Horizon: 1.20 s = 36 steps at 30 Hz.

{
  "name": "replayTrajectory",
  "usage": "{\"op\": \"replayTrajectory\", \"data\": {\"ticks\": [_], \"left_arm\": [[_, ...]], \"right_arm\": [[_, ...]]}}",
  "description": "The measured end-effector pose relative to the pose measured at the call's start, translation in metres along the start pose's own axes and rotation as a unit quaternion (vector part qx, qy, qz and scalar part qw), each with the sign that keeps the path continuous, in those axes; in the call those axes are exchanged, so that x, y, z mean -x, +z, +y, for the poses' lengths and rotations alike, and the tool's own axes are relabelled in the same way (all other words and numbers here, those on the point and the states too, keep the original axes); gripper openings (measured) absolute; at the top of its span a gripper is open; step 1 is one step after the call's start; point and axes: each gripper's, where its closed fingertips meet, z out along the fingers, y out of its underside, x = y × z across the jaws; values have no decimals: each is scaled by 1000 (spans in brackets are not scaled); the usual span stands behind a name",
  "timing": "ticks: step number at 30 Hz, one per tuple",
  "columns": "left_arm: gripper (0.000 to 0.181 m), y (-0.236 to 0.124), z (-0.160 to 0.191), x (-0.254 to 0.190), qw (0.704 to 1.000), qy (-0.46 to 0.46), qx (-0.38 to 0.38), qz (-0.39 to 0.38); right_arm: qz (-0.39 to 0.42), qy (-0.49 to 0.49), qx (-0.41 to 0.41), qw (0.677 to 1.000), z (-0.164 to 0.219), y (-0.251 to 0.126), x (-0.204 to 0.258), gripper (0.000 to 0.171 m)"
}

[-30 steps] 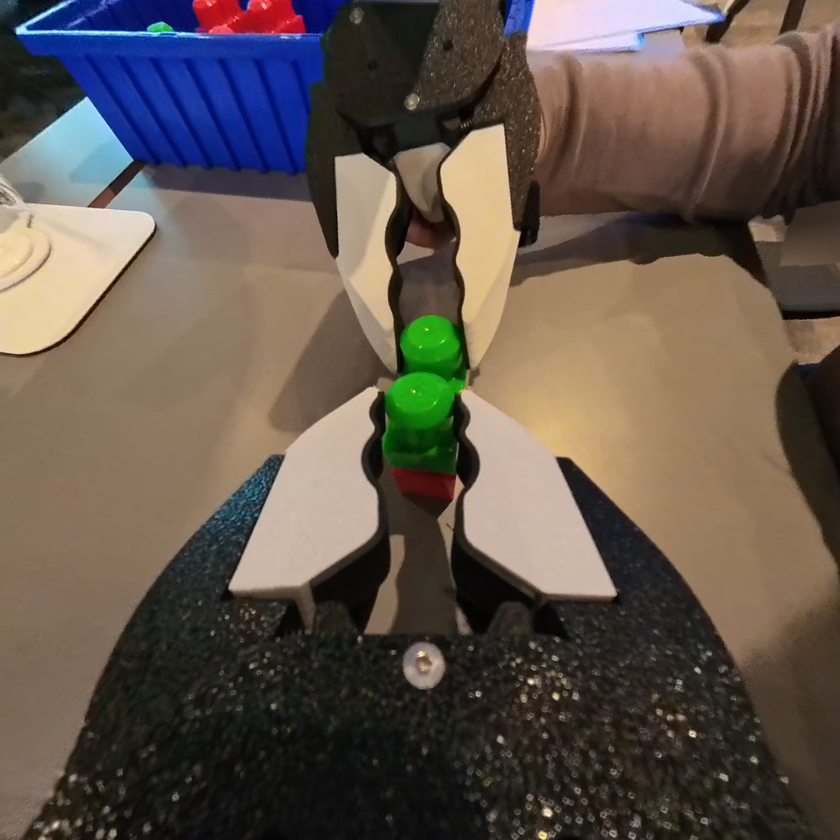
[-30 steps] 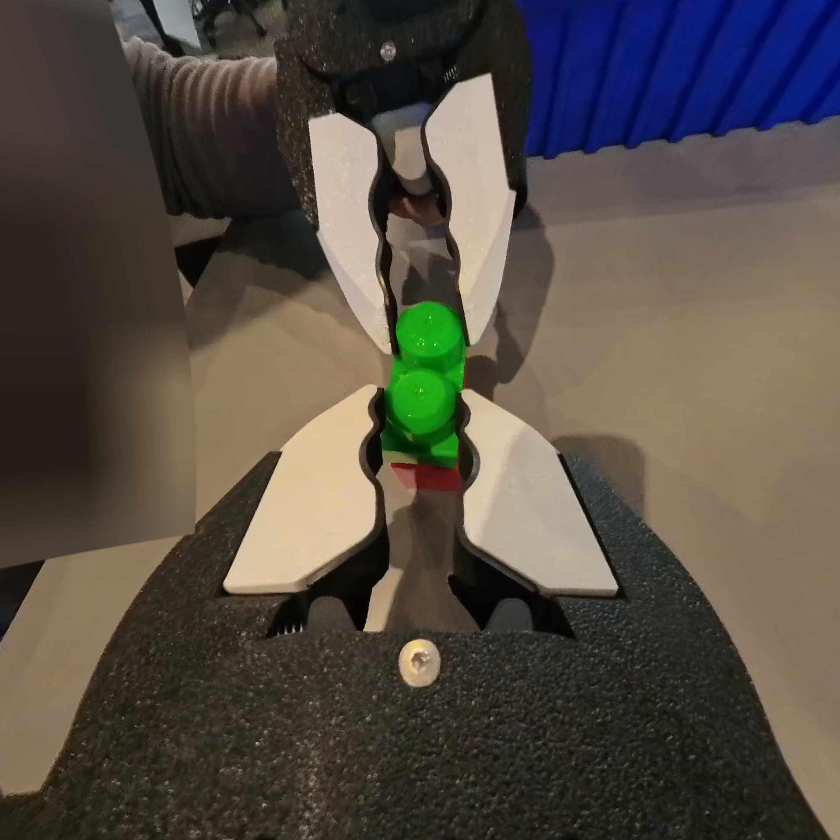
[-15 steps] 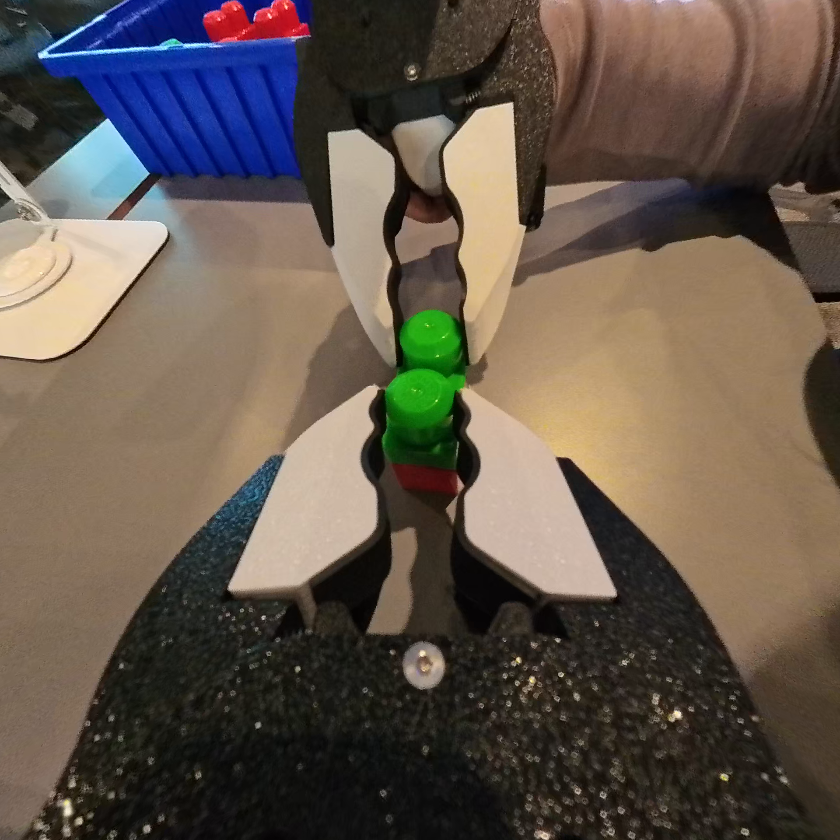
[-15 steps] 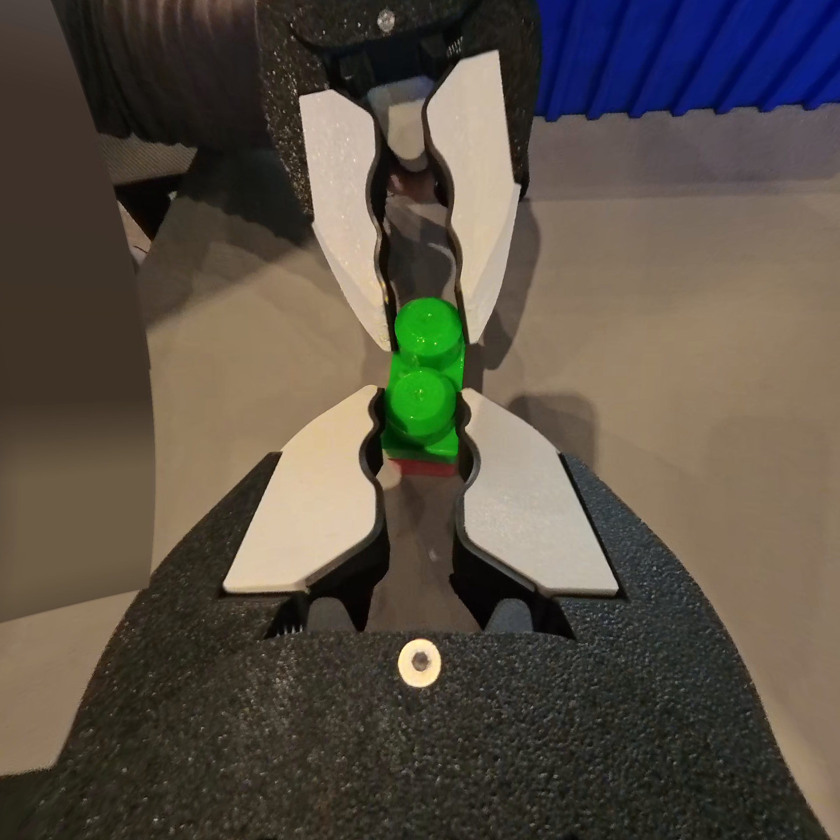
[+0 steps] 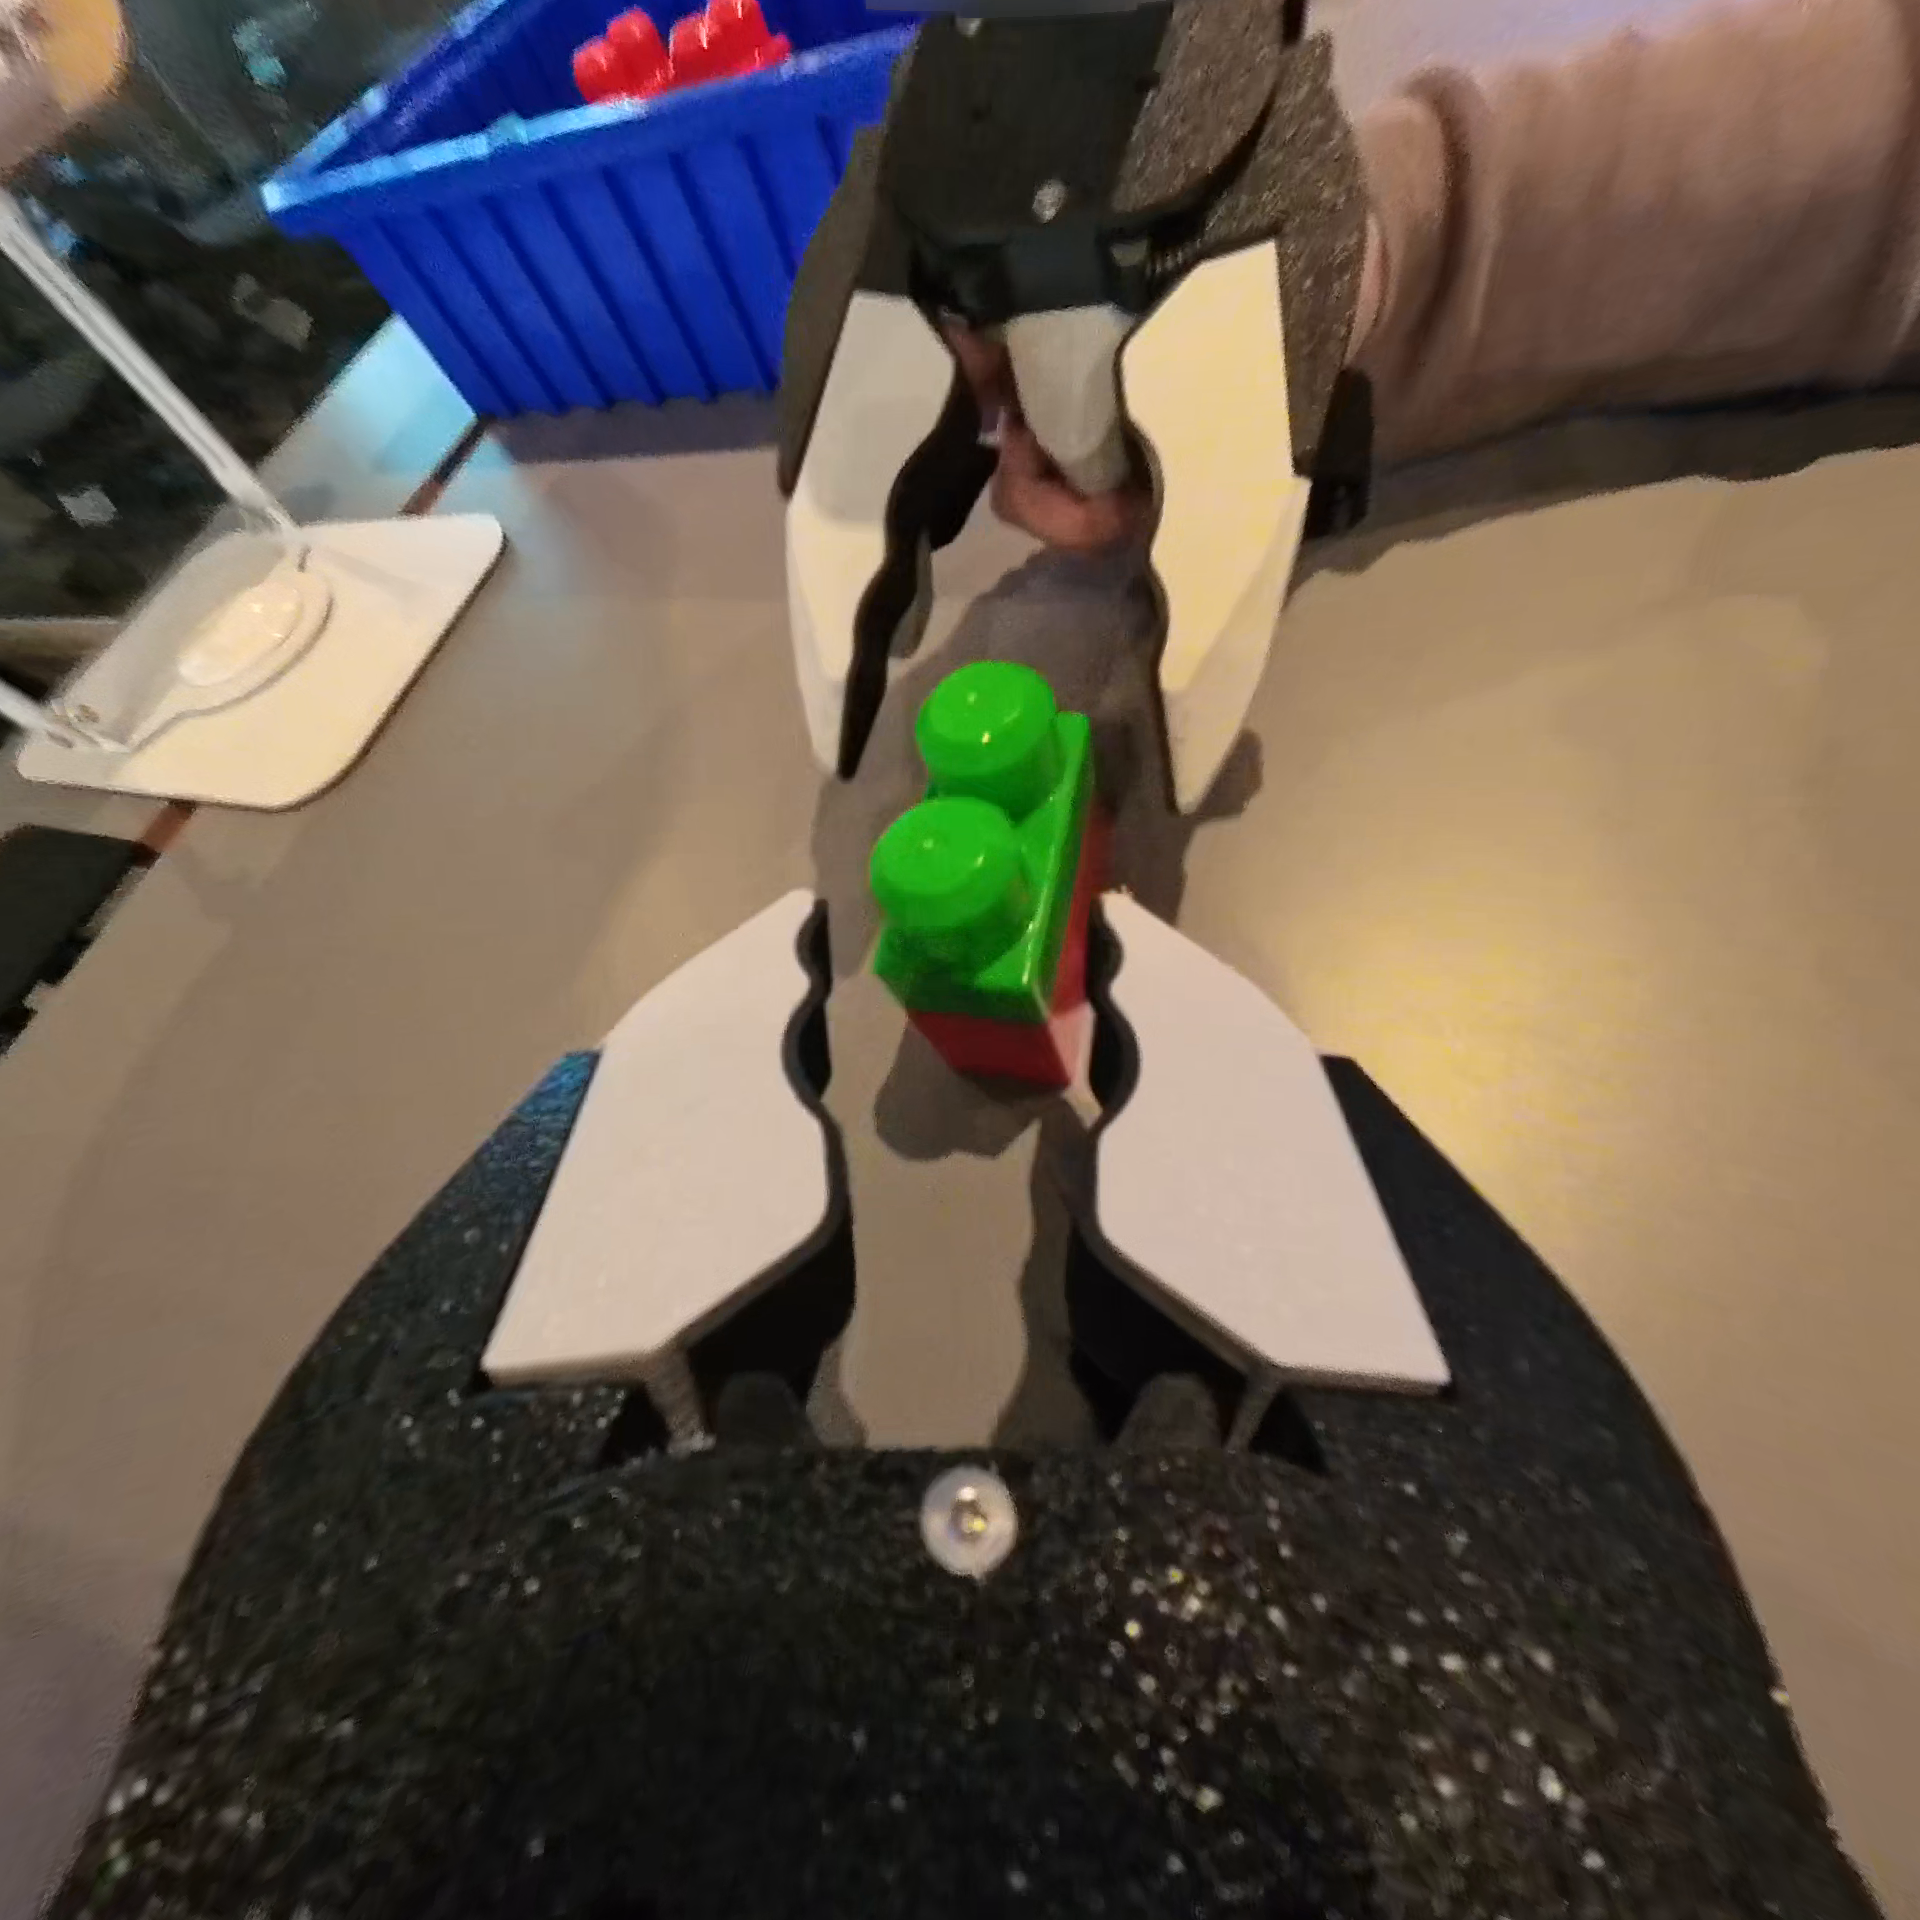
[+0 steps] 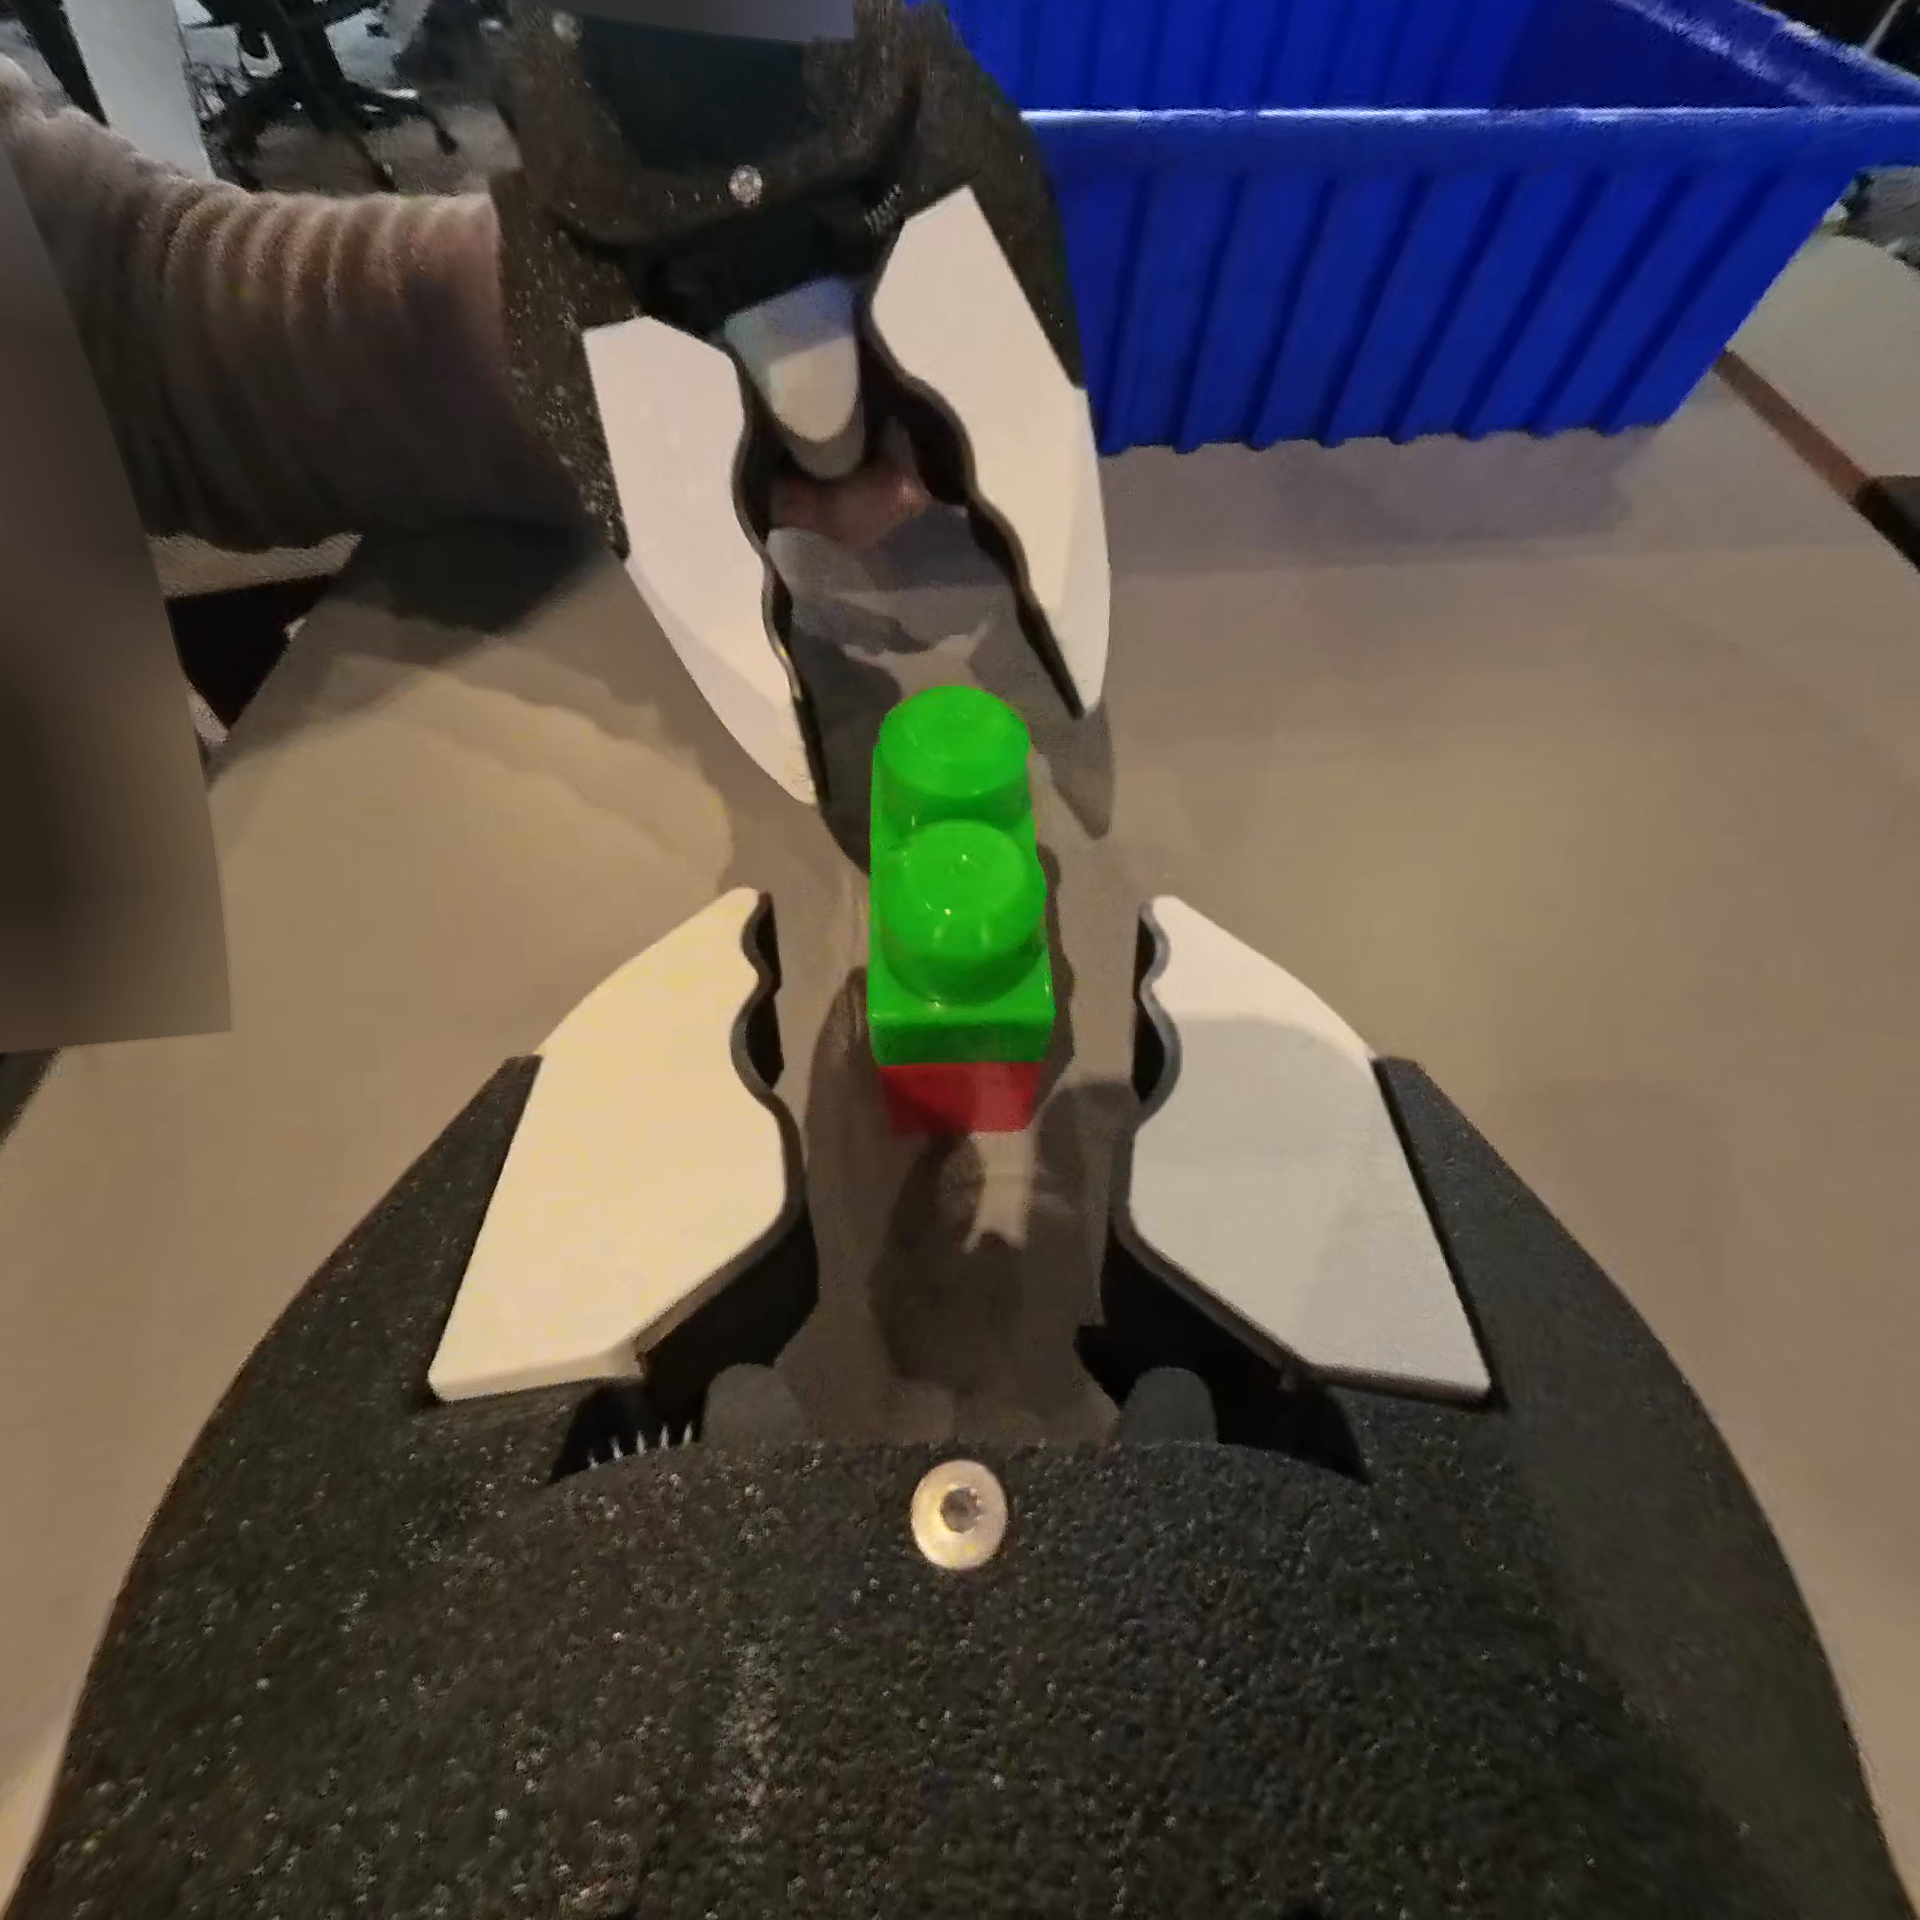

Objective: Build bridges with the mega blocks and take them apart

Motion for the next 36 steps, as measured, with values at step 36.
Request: {"op": "replayTrajectory", "data": {"ticks": [36], "left_arm": [[36, 22, 44, -11, 988, -75, 132, 39]], "right_arm": [[-12, 79, 90, 993, 37, 7, 3, 43]]}}
